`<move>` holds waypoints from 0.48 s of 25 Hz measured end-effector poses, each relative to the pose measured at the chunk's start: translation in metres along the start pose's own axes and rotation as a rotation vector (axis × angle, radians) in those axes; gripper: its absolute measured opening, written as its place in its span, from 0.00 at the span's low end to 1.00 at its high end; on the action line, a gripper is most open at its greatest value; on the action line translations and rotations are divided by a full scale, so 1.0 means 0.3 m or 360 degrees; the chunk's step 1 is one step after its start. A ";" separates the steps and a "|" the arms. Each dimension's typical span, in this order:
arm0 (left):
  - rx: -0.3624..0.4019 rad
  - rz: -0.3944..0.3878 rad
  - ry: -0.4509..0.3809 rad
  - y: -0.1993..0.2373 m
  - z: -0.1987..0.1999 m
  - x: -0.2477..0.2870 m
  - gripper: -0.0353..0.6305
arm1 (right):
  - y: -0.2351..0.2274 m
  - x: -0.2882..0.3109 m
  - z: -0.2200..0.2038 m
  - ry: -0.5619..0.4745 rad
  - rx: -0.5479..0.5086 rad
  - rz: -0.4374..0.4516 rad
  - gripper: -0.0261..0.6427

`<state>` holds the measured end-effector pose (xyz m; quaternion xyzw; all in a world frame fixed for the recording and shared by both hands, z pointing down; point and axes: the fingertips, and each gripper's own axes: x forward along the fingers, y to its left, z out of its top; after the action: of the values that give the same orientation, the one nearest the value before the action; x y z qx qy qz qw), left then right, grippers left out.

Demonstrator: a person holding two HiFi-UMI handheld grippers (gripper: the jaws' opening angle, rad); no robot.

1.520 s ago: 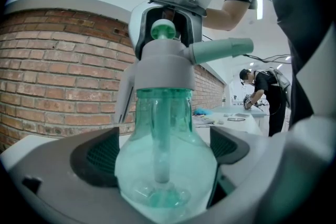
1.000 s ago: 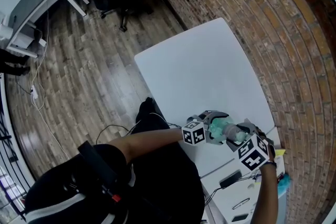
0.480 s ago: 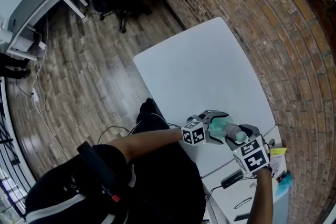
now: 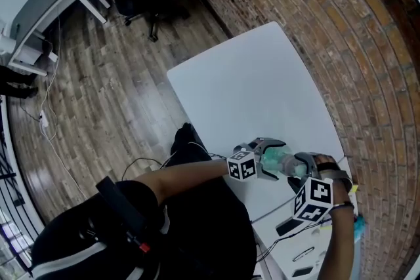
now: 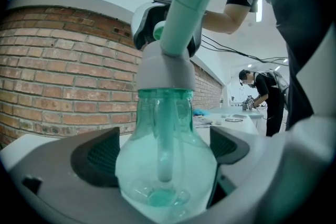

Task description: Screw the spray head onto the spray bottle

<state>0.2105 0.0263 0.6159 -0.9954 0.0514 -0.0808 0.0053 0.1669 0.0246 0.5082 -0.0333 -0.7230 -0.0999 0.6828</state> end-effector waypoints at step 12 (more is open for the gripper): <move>-0.0001 -0.0022 0.0006 -0.008 -0.003 0.001 0.85 | 0.030 0.073 -0.027 0.0110 -0.0131 0.0092 0.45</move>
<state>0.2109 0.0286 0.6169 -0.9956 0.0446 -0.0828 0.0043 0.1752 0.0300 0.5313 -0.0788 -0.6930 -0.1110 0.7079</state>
